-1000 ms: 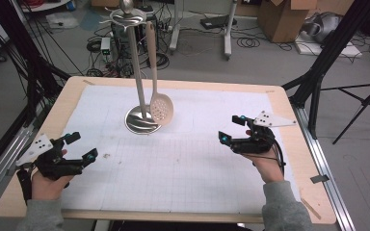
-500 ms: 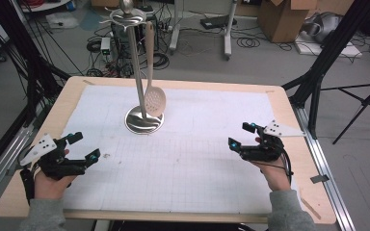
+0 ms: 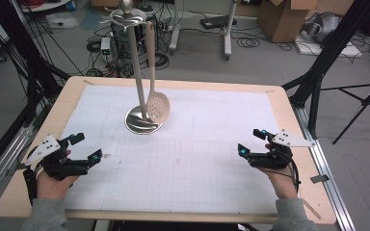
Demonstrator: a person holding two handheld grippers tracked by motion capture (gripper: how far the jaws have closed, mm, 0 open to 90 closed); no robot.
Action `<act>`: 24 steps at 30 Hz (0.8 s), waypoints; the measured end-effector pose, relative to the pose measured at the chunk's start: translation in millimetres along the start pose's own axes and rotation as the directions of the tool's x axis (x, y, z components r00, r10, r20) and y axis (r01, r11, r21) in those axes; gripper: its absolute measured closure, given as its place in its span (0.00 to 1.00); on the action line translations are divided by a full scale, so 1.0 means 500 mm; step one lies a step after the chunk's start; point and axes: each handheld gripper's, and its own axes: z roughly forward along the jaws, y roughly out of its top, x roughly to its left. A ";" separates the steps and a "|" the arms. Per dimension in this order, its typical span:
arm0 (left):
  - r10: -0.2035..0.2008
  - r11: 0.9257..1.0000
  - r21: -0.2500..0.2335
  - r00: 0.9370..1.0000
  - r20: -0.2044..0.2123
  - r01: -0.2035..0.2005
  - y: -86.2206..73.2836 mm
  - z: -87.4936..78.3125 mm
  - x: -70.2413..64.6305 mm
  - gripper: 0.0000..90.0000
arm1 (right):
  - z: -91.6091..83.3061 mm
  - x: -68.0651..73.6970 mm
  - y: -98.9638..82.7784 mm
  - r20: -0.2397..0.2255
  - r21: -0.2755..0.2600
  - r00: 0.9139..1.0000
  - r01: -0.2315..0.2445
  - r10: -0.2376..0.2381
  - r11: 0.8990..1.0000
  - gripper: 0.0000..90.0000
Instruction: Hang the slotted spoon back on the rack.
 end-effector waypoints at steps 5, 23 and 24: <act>-0.002 1.000 -0.001 1.000 -0.005 0.002 -0.002 0.000 0.000 0.03 | -0.013 -0.001 -0.014 0.018 -0.008 1.000 -0.006 0.006 1.000 0.13; -0.005 1.000 0.003 1.000 -0.025 0.005 -0.008 -0.004 0.001 0.03 | -0.054 -0.014 -0.040 0.097 -0.057 0.994 -0.044 0.049 0.997 0.13; -0.005 1.000 0.004 1.000 -0.026 0.005 -0.008 -0.005 0.002 0.03 | -0.056 -0.014 -0.042 0.103 -0.053 0.994 -0.041 0.046 0.998 0.13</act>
